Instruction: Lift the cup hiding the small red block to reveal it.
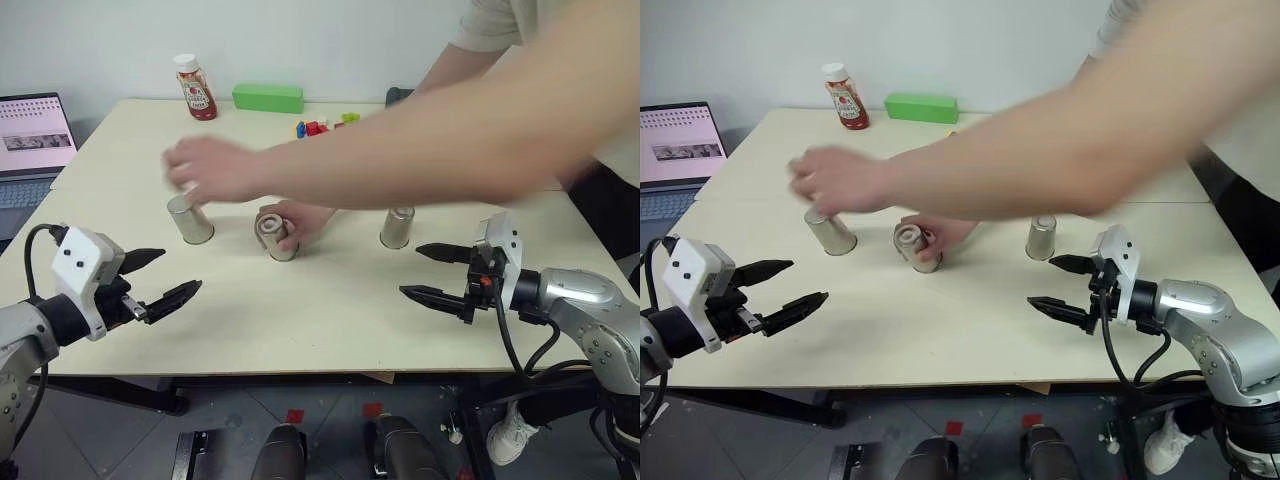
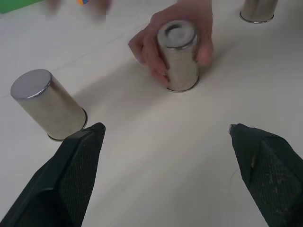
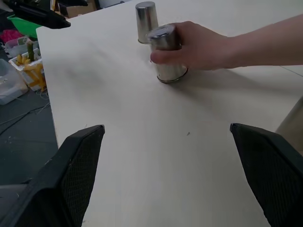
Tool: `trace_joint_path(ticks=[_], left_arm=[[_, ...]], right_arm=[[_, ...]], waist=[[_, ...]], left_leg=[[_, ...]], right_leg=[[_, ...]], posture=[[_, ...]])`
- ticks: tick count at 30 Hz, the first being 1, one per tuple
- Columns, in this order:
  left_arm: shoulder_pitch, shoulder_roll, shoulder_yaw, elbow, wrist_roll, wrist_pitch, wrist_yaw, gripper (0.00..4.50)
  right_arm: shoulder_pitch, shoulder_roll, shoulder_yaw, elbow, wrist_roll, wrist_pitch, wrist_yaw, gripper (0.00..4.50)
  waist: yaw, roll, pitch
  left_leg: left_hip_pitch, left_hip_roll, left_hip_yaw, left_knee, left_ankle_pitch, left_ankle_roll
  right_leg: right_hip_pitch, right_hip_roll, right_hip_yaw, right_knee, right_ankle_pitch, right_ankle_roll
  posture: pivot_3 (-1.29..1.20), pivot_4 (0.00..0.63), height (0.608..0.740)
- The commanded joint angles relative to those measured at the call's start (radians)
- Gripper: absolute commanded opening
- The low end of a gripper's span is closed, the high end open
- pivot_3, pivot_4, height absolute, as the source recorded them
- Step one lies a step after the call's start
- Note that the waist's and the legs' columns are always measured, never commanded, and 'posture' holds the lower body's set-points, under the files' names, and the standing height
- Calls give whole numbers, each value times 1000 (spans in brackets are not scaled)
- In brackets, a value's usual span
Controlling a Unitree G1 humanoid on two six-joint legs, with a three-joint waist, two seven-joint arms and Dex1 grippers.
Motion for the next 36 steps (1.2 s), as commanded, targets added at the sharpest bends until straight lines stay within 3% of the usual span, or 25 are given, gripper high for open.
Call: trace_joint_path(ticks=[1,26,36], left_arm=[[-7,19,6,-24,-4,-6,-2,4458],[-84,-25,-14,42,-1,-4,88,4458],[-198,-47,-74,225,48,-15,170,4458]], right_arm=[[-4,0,-4,-19,-3,-25,11,4500],[-31,45,29,-32,-2,-32,-6,4500],[-202,174,110,-15,-5,100,-150,4500]], waist=[[0,0,0],[0,0,0],[-1,0,0]], left_leg=[[0,0,0,0,0,0],[0,0,0,0,0,0],[0,0,0,0,0,0]], right_leg=[[0,0,0,0,0,0],[0,0,0,0,2,3],[0,0,0,1,2,3]], posture=[[0,150,740],[0,150,740],[0,150,740]])
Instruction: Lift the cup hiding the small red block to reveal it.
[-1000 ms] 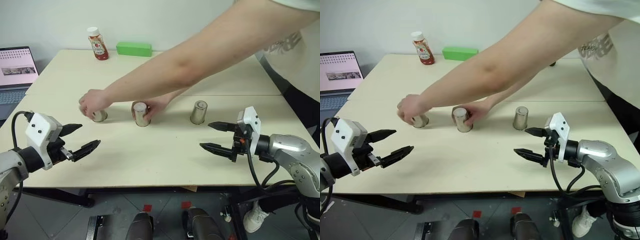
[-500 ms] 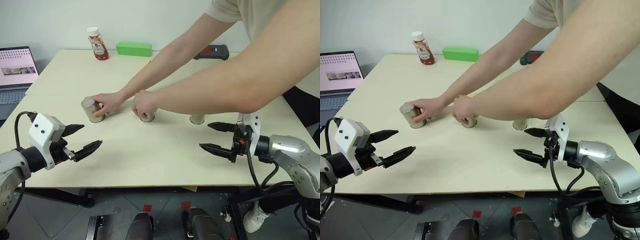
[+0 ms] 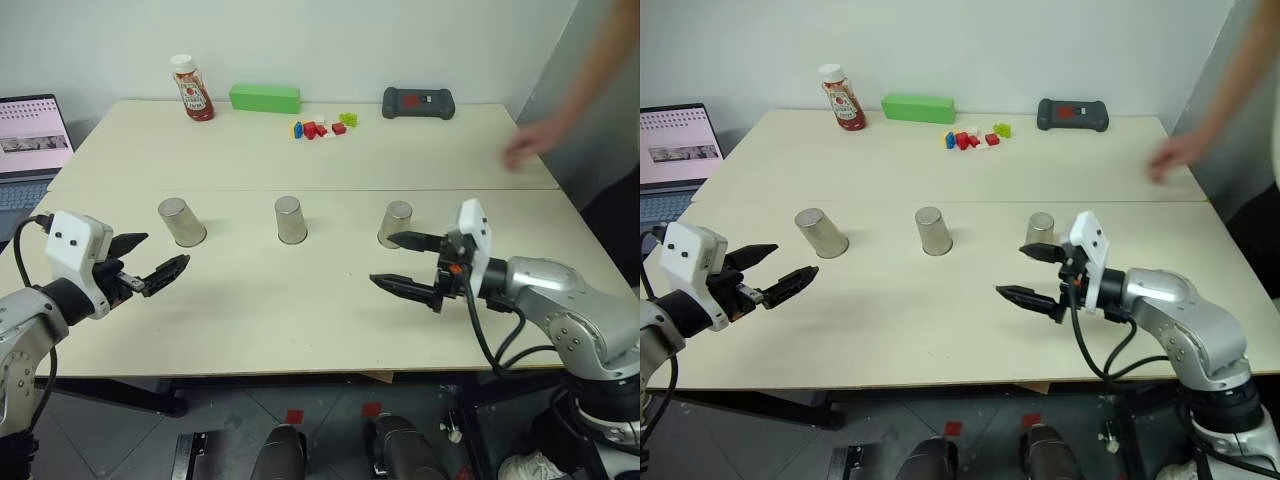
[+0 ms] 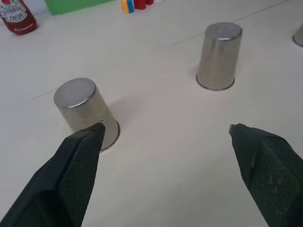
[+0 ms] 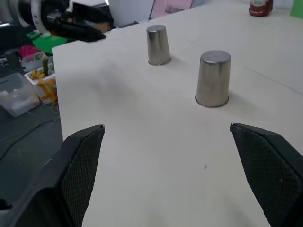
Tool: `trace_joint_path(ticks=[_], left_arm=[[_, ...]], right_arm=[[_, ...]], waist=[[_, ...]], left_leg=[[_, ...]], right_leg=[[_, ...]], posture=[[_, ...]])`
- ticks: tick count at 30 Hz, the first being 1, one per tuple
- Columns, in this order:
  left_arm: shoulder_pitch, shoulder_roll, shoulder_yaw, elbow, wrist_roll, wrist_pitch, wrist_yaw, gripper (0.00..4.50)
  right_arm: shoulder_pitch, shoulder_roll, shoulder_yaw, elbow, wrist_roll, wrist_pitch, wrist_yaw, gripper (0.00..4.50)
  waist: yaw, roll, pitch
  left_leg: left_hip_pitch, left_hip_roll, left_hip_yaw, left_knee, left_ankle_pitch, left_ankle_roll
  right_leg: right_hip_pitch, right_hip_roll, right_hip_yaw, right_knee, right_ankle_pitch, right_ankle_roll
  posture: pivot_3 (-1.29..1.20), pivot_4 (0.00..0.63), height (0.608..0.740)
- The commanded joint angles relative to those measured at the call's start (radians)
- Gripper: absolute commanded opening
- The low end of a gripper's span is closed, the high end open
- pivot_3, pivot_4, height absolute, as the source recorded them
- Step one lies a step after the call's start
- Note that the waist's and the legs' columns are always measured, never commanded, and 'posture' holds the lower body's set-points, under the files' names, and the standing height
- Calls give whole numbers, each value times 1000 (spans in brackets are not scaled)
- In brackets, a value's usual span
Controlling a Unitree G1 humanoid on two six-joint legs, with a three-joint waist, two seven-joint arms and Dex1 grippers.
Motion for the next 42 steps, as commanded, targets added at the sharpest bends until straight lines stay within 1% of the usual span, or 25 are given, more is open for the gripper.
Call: trace_joint_path(ticks=[1,6,9,11,15,21,33,38,41,42], left_arm=[[-67,-2,-26,82,41,-32,42,4458],[-172,-25,-98,226,130,-89,116,4458],[-262,-44,-144,337,171,-116,148,4458],[-315,-54,-174,403,185,-139,138,4458],[-425,-66,-224,548,214,-179,114,4458],[-552,-84,-289,721,263,-244,93,4458],[-772,-127,-349,1062,358,-407,102,4458],[-805,-138,-357,1133,379,-446,102,4458],[-830,-143,-355,1185,391,-468,121,4458],[-839,-144,-355,1202,395,-477,125,4287]], right_arm=[[-67,31,33,-12,-13,36,-53,4500],[-117,76,73,-10,-11,57,-69,4500],[-135,94,91,-12,-4,74,-68,4500],[-139,92,101,-21,5,87,-56,4500],[-139,59,106,-58,55,108,19,4500],[-144,49,101,-71,62,109,36,4500],[-136,39,107,-85,60,106,33,4500],[-137,41,108,-85,61,109,29,4500],[-138,44,111,-82,60,110,27,4500],[-139,44,111,-80,60,110,27,4500]], waist=[[1,0,0],[4,0,0],[4,0,0],[5,0,0],[3,-1,-1],[3,-1,-1],[3,-1,-1],[3,-1,-1],[3,-1,-1],[3,-1,-1]], left_leg=[[0,0,0,0,0,0],[-2,0,0,0,0,0],[-2,0,0,0,0,0],[-2,-1,0,0,0,0],[-2,-1,-1,0,0,0],[-3,-1,-1,0,0,0],[-6,-1,-2,2,0,0],[-12,-1,-3,3,0,0],[-12,-1,-3,2,0,0],[-13,-1,-3,3,0,0]], right_leg=[[0,0,0,0,0,0],[-1,0,0,-1,0,0],[-1,0,0,-1,0,0],[-1,0,-1,0,0,0],[-1,0,-1,0,0,0],[-2,0,-1,0,0,0],[-3,0,-2,0,1,1],[-8,0,-3,1,1,1],[-8,0,-3,1,1,1],[-8,0,-3,1,1,1]], posture=[[0,150,740],[0,150,740],[0,150,740],[0,150,740],[0,150,740],[0,150,740],[0,150,740],[0,150,740],[0,150,740],[0,150,740]])
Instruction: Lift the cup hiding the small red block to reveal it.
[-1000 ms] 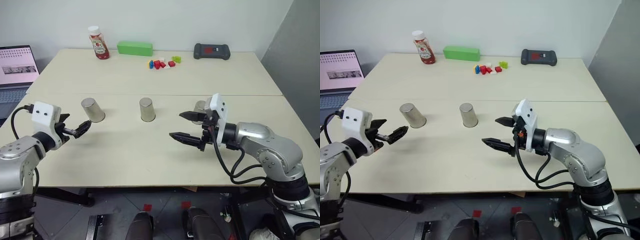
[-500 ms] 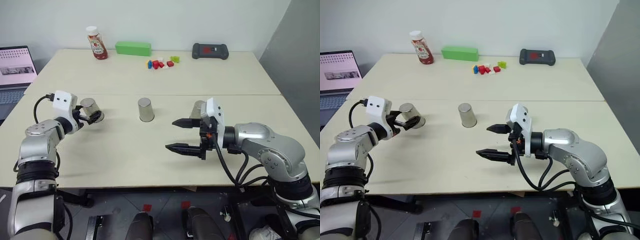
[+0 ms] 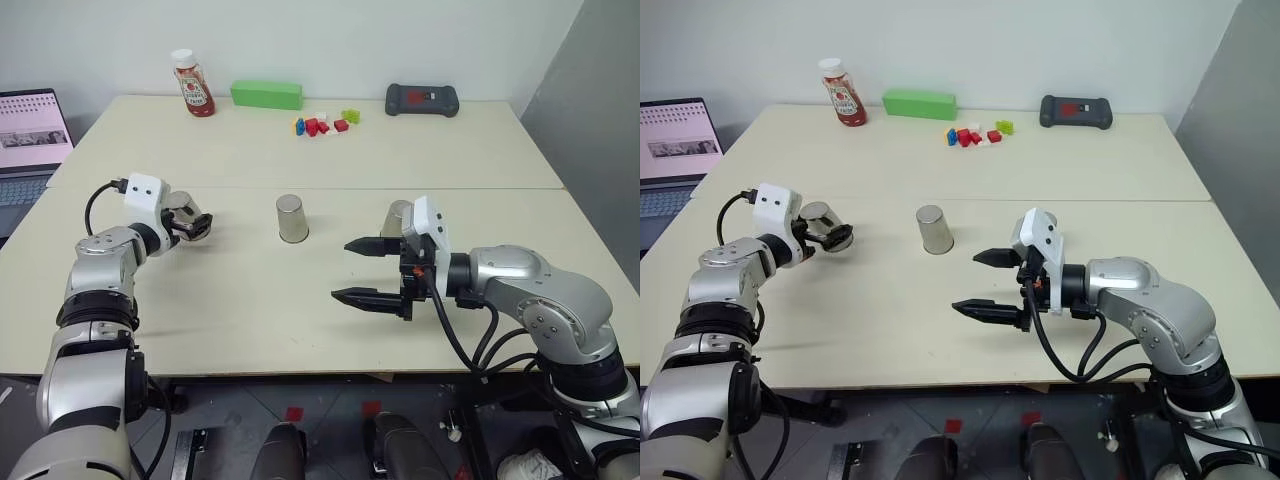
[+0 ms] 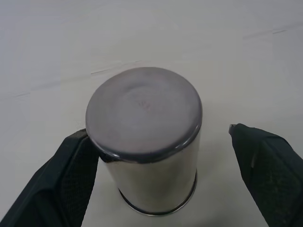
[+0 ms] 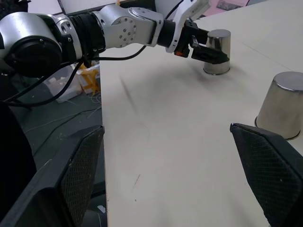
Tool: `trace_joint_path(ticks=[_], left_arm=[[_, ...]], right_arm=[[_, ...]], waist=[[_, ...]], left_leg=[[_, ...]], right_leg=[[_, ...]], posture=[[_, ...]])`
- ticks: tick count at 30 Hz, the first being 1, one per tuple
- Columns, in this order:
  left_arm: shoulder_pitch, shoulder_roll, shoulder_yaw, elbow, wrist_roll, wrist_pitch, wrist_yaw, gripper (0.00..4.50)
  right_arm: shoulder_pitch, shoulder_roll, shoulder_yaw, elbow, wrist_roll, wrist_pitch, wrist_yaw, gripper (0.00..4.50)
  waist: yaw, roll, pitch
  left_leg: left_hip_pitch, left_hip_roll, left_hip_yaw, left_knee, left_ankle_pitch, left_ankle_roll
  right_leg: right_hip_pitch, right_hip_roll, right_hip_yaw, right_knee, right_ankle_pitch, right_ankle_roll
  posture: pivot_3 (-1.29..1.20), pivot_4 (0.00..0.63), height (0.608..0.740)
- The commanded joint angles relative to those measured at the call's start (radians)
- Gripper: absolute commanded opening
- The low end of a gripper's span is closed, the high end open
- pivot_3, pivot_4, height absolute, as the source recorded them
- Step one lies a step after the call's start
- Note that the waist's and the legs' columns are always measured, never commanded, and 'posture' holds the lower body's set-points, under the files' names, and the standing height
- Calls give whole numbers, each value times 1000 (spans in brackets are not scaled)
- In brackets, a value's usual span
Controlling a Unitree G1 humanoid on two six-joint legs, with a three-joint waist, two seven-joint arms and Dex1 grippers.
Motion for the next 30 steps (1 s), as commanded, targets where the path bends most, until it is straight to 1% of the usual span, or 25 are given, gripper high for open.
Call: trace_joint_path(ticks=[1,2,3,5,9,13,16,18,21,24,26,30], left_arm=[[-55,3,4,48,19,-49,22,4104],[-63,2,3,62,24,-58,25,4094],[-72,0,5,75,25,-65,29,3799],[-85,-1,6,95,28,-76,31,3381],[-96,-3,5,119,30,-93,18,2719],[-91,2,14,117,21,-95,-3,2713],[-76,8,34,74,-4,-80,-28,2713],[-59,18,63,1,-41,-44,-43,2713],[-20,43,121,-178,-106,65,-45,2713],[33,74,159,-308,-130,148,-17,2713],[67,96,168,-350,-123,173,4,2713],[100,111,187,-324,-97,171,90,2713]], right_arm=[[-13,0,-6,-29,11,-4,5,4500],[-14,1,-6,-26,11,-4,5,4500],[-16,0,-6,-24,10,-5,6,4500],[-17,0,-7,-21,10,-5,7,4500],[-17,-1,-8,-22,10,-5,6,4500],[-12,0,-10,-29,12,-5,3,4500],[-9,2,-9,-32,12,-7,0,4500],[-10,5,-10,-33,12,-8,-4,4500],[-9,6,-12,-30,11,-11,-6,4500],[-9,7,-11,-24,8,-17,-2,4500],[-12,10,-9,-17,5,-21,2,4500],[-20,17,-1,-3,-2,-31,8,4500]], waist=[[0,0,0],[0,0,0],[0,0,0],[0,0,0],[0,0,0],[0,0,0],[0,0,0],[0,0,0],[-1,0,0],[-2,0,0],[-3,0,0],[-2,0,0]], left_leg=[[0,0,0,0,0,0],[0,0,0,0,0,0],[0,0,0,0,0,0],[0,0,-1,0,0,0],[0,0,-1,0,0,0],[0,0,-1,0,0,0],[0,0,-1,0,0,0],[0,0,-1,0,0,0],[-1,0,-1,0,0,0],[-1,0,-2,0,0,0],[-1,0,-2,0,0,0],[0,0,-2,0,0,0]], right_leg=[[0,0,0,0,0,0],[0,0,0,0,0,0],[0,0,0,0,0,0],[0,0,0,0,0,0],[0,0,0,0,0,0],[0,0,-1,0,0,0],[0,0,-1,0,0,-1],[0,0,-1,0,2,-3],[0,0,-1,0,2,-4],[-1,0,-1,0,2,-4],[0,0,-1,1,2,-4],[0,0,-1,1,1,-2]], posture=[[0,150,740],[0,150,740],[0,150,740],[0,150,740],[0,150,740],[0,150,740],[0,150,740],[0,150,740],[0,150,740],[0,150,740],[0,150,740],[0,150,740]])
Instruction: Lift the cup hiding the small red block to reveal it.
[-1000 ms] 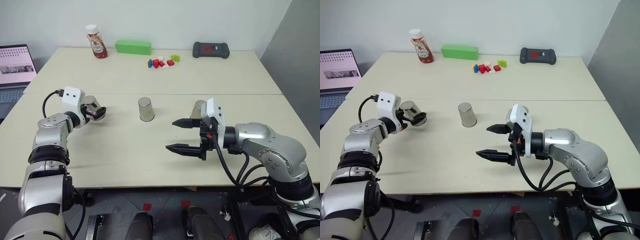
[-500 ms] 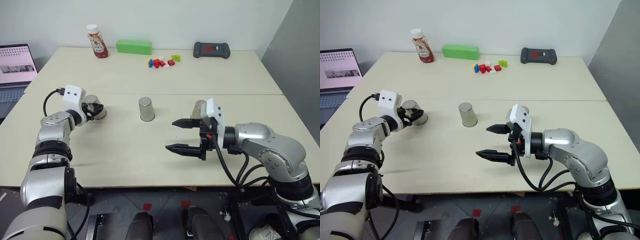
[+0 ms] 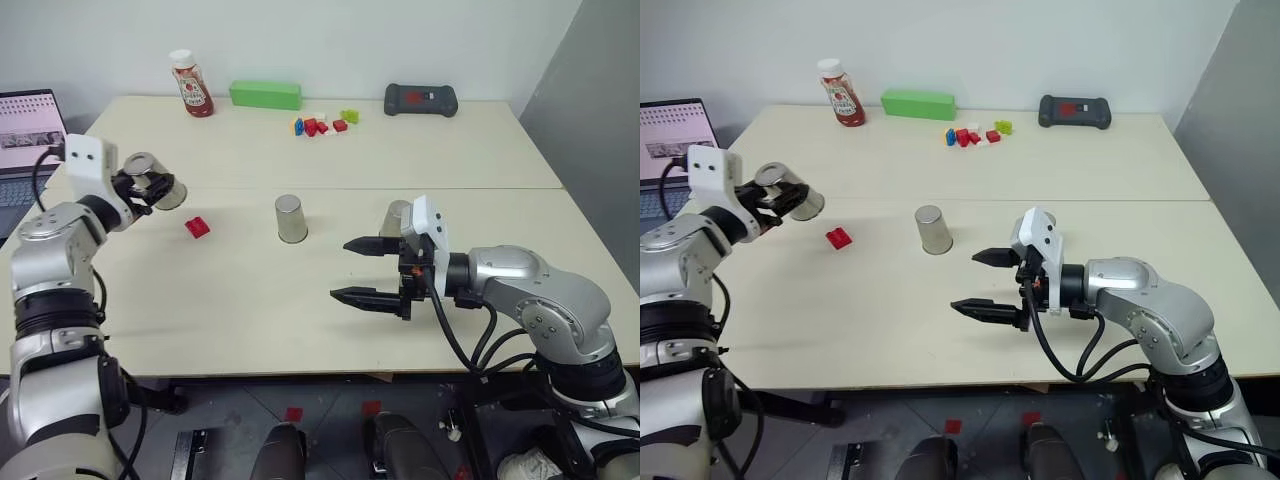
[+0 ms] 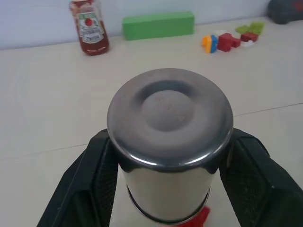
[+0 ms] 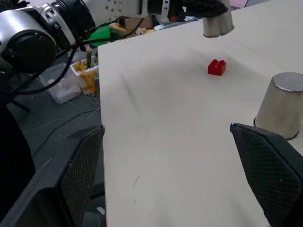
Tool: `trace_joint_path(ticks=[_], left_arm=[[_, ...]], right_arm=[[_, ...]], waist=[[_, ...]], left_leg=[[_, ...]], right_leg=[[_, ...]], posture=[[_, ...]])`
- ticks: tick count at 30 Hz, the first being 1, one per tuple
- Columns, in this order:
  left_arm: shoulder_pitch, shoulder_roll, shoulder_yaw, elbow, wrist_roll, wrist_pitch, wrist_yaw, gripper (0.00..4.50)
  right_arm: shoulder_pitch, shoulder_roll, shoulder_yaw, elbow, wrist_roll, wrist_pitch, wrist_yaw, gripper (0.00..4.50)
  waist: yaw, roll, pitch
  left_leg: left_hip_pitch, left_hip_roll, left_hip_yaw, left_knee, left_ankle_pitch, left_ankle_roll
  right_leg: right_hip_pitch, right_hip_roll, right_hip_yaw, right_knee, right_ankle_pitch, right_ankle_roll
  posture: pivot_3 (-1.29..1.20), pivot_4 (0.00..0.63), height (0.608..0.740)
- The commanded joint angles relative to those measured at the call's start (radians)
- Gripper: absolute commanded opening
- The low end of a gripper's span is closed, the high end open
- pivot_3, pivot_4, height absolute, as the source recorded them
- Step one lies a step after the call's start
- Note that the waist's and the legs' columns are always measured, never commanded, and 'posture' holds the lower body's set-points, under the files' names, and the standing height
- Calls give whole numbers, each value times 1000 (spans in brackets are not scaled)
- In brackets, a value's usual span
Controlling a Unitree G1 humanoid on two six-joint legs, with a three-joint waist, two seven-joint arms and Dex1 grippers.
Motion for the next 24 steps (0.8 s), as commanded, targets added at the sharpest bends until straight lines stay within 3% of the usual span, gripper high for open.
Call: trace_joint_path(ticks=[1,11,18,19,24], left_arm=[[20,18,32,15,20,-15,85,2713],[16,13,52,237,36,-117,229,2713],[11,0,53,278,12,-111,223,2713],[11,0,52,279,11,-108,220,3418],[21,-2,72,246,-10,-89,223,4414]], right_arm=[[-21,10,-3,-10,1,-24,13,4500],[-23,9,-6,-12,0,-18,18,4500],[-16,6,-11,-18,2,-15,15,4500],[-17,6,-11,-19,2,-14,15,4500],[-14,1,-13,-19,0,-17,18,4500]], waist=[[2,0,0],[3,0,0],[4,-1,0],[3,-1,0],[3,-1,0]], left_leg=[[0,0,0,0,0,0],[-1,0,0,1,0,0],[-1,0,0,1,0,0],[-1,0,0,1,0,0],[-1,0,0,1,0,0]], right_leg=[[0,0,0,0,0,0],[0,0,0,-1,1,-1],[0,0,-1,0,1,-1],[0,0,-1,0,1,-1],[0,0,-1,0,1,-2]], posture=[[0,150,740],[0,150,740],[0,150,740],[0,150,740],[0,150,740]])
